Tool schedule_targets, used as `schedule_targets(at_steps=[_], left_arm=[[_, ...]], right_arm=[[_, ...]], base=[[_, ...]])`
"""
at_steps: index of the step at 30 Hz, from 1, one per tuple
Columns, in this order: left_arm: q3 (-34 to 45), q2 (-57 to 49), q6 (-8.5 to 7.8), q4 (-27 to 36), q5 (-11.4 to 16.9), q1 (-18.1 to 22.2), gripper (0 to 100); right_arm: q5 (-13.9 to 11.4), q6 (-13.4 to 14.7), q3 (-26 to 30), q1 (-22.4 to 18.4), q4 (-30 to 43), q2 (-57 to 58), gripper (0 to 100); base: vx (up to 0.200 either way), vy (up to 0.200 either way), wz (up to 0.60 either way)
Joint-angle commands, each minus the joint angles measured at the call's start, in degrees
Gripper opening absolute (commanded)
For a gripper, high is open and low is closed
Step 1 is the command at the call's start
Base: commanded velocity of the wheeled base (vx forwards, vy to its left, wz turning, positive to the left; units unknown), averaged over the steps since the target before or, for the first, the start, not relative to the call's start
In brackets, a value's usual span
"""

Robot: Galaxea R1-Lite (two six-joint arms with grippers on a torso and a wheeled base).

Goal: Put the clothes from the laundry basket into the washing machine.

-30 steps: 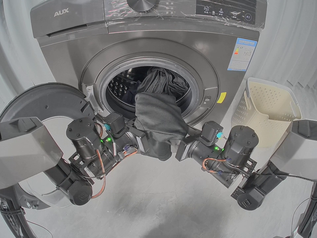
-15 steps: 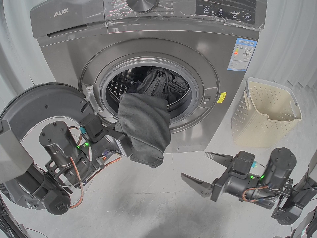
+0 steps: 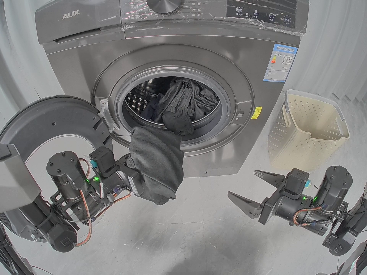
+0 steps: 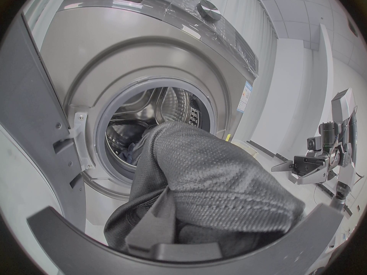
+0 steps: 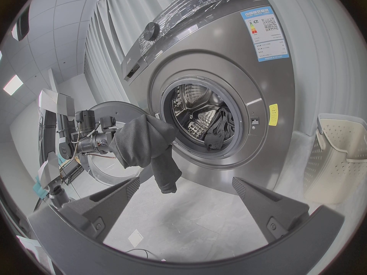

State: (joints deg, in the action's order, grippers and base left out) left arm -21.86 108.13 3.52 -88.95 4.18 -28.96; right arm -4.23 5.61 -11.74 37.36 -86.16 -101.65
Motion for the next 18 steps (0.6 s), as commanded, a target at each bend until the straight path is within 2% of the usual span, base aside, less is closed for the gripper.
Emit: schedule_targets(at_steps=[1,12,18], left_arm=[[-0.11,2.00,-0.10,-0.08,0.13,-0.39,0],[-0.99,4.11,-0.36,-0.25,0.04,-0.74,0],[-0.91,4.28,0.17,-0.25,-0.05,-2.15,0]], right_arm=[[0.01,0.11,-0.04,-0.10,-0.15,-1.45,100],[0.01,0.19,0.05,-0.01,-0.15,-1.54,100],[0.01,0.19,0.05,0.52,-0.15,-1.54,100]], base=[[0.200,0.000,0.00],[0.200,0.000,0.00],[0.200,0.000,0.00]])
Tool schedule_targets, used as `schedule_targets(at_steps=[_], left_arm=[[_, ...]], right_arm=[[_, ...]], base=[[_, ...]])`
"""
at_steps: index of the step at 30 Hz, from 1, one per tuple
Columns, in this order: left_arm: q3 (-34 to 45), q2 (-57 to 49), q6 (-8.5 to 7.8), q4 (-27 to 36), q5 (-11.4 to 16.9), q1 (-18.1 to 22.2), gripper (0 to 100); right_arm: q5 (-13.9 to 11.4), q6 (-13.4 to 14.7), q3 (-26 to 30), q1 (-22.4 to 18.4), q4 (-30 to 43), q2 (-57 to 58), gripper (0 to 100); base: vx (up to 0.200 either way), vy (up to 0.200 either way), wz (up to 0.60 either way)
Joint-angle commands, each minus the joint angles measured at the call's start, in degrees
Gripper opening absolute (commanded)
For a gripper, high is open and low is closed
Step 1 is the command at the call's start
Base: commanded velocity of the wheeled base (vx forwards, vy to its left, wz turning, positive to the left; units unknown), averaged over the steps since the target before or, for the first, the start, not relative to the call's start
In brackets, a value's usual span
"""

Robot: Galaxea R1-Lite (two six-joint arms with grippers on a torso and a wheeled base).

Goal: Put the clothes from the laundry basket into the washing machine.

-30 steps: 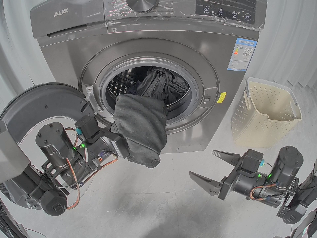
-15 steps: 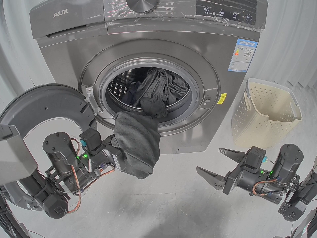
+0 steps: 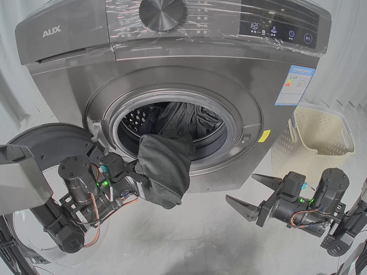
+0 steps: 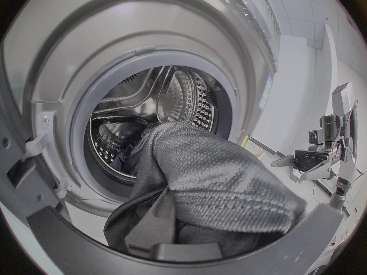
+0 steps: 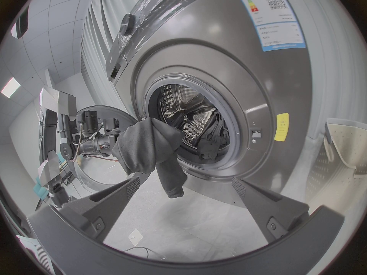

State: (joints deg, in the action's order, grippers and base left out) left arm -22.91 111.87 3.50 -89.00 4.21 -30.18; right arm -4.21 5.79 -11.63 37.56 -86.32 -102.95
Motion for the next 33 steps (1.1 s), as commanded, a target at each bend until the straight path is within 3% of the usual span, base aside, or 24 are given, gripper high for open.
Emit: schedule_targets(at_steps=[1,6,11,13,14,27,33], left_arm=[[0.05,0.80,0.28,-0.21,-0.07,-1.11,0],[-0.65,1.59,0.19,-0.21,-0.07,-1.46,0],[-3.46,4.23,-0.07,-0.21,-0.78,-4.36,0],[-7.15,7.57,-0.16,-0.12,-3.24,-6.55,0],[-9.53,9.15,0.54,-0.03,-4.65,-6.82,0],[-35.80,28.22,0.81,1.90,-2.54,-2.95,0],[-53.47,32.88,1.25,11.13,-4.38,0.30,0]], right_arm=[[-0.01,0.01,-0.06,0.32,0.10,-0.23,100],[-0.01,0.01,0.12,0.41,0.01,-0.15,100],[0.07,0.01,-0.24,1.20,0.10,0.12,100],[1.13,0.19,-0.32,1.99,0.10,0.21,100],[1.83,0.36,-0.24,2.08,0.10,0.21,100],[2.10,0.80,-0.06,2.34,0.10,0.12,100],[2.01,0.89,-0.06,2.34,0.10,-0.23,100]], base=[[0.000,0.000,0.00],[0.000,0.000,0.00],[0.000,0.000,0.00],[0.000,0.000,0.00],[0.000,0.000,0.00],[0.000,0.000,0.00],[0.000,0.000,0.00]])
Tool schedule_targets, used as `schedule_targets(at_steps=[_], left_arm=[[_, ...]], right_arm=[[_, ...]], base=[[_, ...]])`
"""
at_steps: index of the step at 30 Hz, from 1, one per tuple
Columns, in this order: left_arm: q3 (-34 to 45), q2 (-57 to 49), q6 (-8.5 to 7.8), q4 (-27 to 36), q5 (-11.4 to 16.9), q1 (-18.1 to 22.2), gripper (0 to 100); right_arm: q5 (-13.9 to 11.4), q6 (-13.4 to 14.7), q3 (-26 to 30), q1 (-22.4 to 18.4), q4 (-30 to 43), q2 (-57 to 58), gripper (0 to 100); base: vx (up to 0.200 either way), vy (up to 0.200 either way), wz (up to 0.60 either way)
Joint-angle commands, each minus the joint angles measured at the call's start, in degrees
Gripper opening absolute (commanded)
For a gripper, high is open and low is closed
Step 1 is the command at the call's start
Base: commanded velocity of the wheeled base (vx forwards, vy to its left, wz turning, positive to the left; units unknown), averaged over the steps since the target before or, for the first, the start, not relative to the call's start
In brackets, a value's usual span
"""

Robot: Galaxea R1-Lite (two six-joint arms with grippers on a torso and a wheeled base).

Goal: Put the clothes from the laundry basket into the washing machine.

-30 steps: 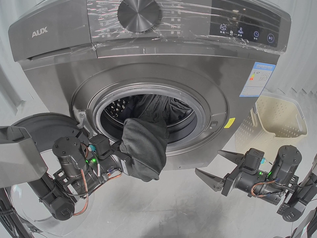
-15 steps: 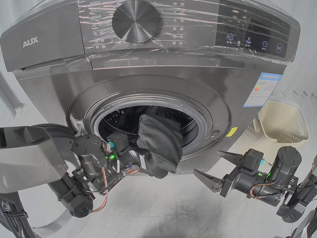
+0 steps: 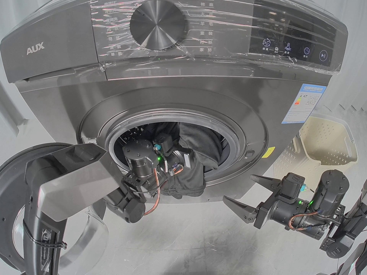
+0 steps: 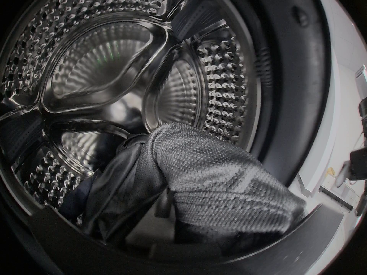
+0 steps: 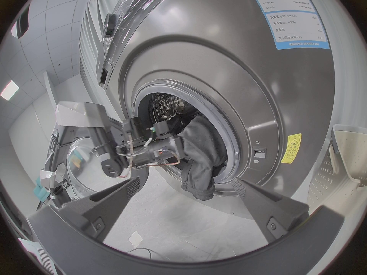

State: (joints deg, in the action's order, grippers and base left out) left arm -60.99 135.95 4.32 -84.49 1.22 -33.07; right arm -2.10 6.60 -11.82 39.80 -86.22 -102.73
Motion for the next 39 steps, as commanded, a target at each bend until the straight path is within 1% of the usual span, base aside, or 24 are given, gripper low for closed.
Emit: schedule_targets(at_steps=[1,3,6,7,8,10,11,12,14,15,16,17,19,21,23,25,26,29,31,32,33,37,38,39], left_arm=[[-18.38,9.51,0.61,8.12,-2.01,3.72,0],[-24.53,10.83,0.69,12.16,-2.71,4.60,0],[-30.24,12.06,0.87,16.11,-2.80,4.77,0],[-30.59,12.15,0.87,16.20,-2.80,4.77,0],[-34.37,13.20,1.05,18.31,-3.15,4.77,0],[-38.94,14.52,1.49,20.51,-4.82,4.86,0],[-38.94,14.52,1.49,20.51,-4.82,4.86,0],[-43.25,16.01,1.57,22.00,-5.88,5.65,0],[-46.15,16.72,1.92,23.15,-6.58,6.62,0],[-46.24,16.63,2.19,23.32,-6.84,6.79,0],[-46.24,16.63,2.19,23.32,-6.84,6.79,100],[-45.80,16.36,3.42,23.76,-7.81,7.15,100],[-43.86,15.93,4.39,23.85,-8.34,7.06,100],[-40.61,14.78,4.47,24.29,-8.78,6.97,100],[-33.05,11.18,4.56,26.66,-8.95,6.44,100],[-29.27,8.98,4.65,28.51,-8.78,6.18,100],[-25.58,6.61,4.74,30.70,-8.25,5.48,100],[-18.82,1.69,4.65,35.98,-6.76,3.81,100],[-15.04,-1.48,4.65,38.70,-4.47,2.75,100],[-14.51,-1.92,4.65,39.14,-4.21,2.58,100],[-12.66,-3.85,4.47,41.16,-2.63,1.70,100],[-12.57,-3.76,3.59,42.92,-2.19,1.43,100],[-12.66,-2.71,2.98,42.74,-2.19,1.43,100],[-12.66,-2.71,2.98,42.74,-2.19,1.43,100]], right_arm=[[-0.10,0.08,0.14,0.10,0.00,-0.45,100],[-0.10,0.08,0.14,0.10,-0.08,-0.54,100],[-0.10,0.08,0.14,0.19,-0.08,-0.81,100],[-0.10,0.08,0.14,0.19,-0.08,-0.89,100],[-0.10,0.08,0.14,0.19,-0.08,-1.16,100],[-0.10,0.17,0.14,0.28,-0.08,-1.24,100],[-0.10,0.17,0.14,0.28,-0.08,-1.24,100],[-0.10,0.17,0.22,0.36,-0.08,-1.33,100],[-0.10,0.17,0.14,0.28,-0.08,-1.24,100],[-0.10,0.17,0.14,0.28,-0.08,-1.24,100],[-0.10,0.17,0.14,0.28,-0.08,-1.24,100],[-0.10,0.17,0.14,0.28,-0.08,-1.33,100],[-0.10,0.17,0.14,0.28,-0.08,-1.33,100],[-0.10,0.17,0.14,0.36,-0.08,-1.33,100],[-0.10,0.17,0.14,0.36,-0.08,-1.24,100],[-0.10,0.17,0.14,0.36,-0.08,-1.24,100],[-0.10,0.17,0.14,0.36,-0.08,-1.24,100],[-0.10,0.17,0.22,0.36,-0.08,-1.24,100],[-0.10,0.17,0.14,0.45,-0.08,-1.16,100],[-0.10,0.17,0.14,0.45,-0.08,-1.16,100],[-0.10,0.17,0.14,0.45,-0.08,-1.07,100],[-0.01,0.17,0.14,0.72,-0.08,-1.07,100],[0.08,0.17,0.05,1.24,-0.08,-1.07,100],[0.08,0.17,0.05,1.24,-0.08,-1.07,100]], base=[[0.000,0.000,0.00],[0.000,0.000,0.00],[0.000,0.000,0.00],[0.000,0.000,0.00],[0.000,0.000,0.00],[0.000,0.000,0.00],[0.000,0.000,0.00],[0.000,0.000,0.00],[0.000,0.000,0.00],[0.000,0.000,0.00],[0.000,0.000,0.00],[0.000,0.000,0.00],[0.000,0.000,0.00],[0.000,0.000,0.00],[0.000,0.000,0.00],[0.000,0.000,0.00],[0.000,0.000,0.00],[0.000,0.000,0.00],[0.000,0.000,0.00],[0.000,0.000,0.00],[0.000,0.000,0.00],[0.000,0.000,0.00],[0.000,0.000,0.00],[0.000,0.000,0.00]])
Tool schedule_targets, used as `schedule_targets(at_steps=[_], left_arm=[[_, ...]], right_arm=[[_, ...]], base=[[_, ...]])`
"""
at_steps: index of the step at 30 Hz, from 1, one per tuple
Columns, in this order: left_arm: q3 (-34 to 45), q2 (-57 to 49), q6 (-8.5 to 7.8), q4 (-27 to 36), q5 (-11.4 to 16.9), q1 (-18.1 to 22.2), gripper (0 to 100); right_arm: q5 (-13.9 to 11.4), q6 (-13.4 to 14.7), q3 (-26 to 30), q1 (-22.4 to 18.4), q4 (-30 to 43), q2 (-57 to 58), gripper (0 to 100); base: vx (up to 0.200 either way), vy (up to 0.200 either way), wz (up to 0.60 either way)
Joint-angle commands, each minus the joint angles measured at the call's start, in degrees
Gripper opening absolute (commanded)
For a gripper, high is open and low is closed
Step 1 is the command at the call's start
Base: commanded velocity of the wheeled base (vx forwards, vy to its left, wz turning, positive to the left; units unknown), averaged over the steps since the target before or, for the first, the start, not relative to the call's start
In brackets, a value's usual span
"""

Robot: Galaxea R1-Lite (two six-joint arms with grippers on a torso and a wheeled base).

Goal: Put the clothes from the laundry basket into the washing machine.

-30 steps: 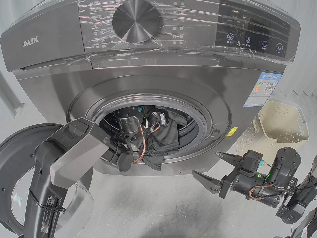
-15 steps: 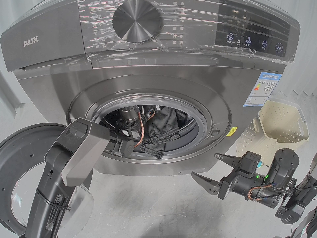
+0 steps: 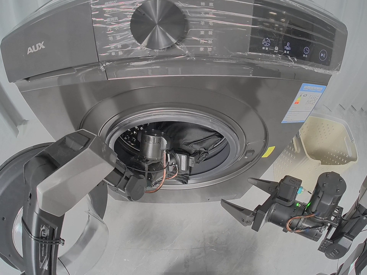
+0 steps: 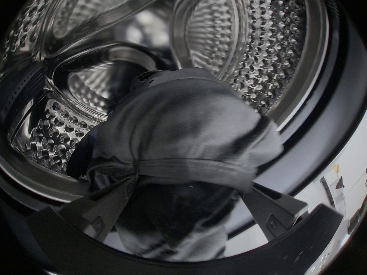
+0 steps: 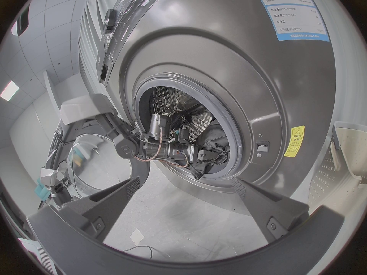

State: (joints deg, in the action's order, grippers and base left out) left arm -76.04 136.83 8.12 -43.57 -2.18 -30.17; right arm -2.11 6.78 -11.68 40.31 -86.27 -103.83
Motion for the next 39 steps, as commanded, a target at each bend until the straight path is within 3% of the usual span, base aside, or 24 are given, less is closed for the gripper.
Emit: schedule_targets(at_steps=[1,6,7,14,17,22,29,33,34,39], left_arm=[[1.87,-2.09,-1.09,1.47,1.22,-1.47,100],[-1.39,1.78,-1.44,2.08,1.22,-1.21,100],[-1.74,2.13,-1.62,2.17,1.22,-1.03,0],[-5.43,5.03,-1.79,2.26,1.22,-0.59,0],[-11.49,7.05,-1.35,1.47,0.34,0.55,0],[-25.47,11.71,1.11,-2.22,-4.15,2.75,0],[-36.02,16.89,1.37,-3.54,-7.05,3.80,0],[-36.63,18.04,1.20,-3.63,-7.84,3.72,0],[-36.54,18.04,1.20,-3.72,-7.84,3.72,100],[-34.43,16.72,1.81,-3.01,-7.84,3.28,100]], right_arm=[[0.09,-0.01,-0.10,0.82,-0.04,0.12,100],[0.09,-0.01,-0.10,0.82,-0.04,0.12,100],[0.09,-0.01,-0.10,0.82,-0.04,0.12,100],[0.09,-0.01,-0.27,0.91,-0.04,0.03,100],[0.09,-0.01,-0.27,0.91,-0.04,-0.06,100],[0.09,-0.01,-0.27,0.91,-0.12,-0.15,100],[0.09,0.43,-0.36,1.52,-0.12,-0.59,100],[0.09,0.43,-0.27,1.52,-0.12,-0.59,100],[0.09,0.43,-0.27,1.52,-0.12,-0.67,100],[0.09,0.52,-0.27,1.52,-0.12,-0.67,100]], base=[[0.000,0.000,0.00],[0.000,0.000,0.00],[0.000,0.000,0.00],[0.000,0.000,0.00],[0.000,0.000,0.00],[0.000,0.000,0.00],[0.000,0.000,0.00],[0.000,0.000,0.00],[0.000,0.000,0.00],[0.000,0.000,0.00]])
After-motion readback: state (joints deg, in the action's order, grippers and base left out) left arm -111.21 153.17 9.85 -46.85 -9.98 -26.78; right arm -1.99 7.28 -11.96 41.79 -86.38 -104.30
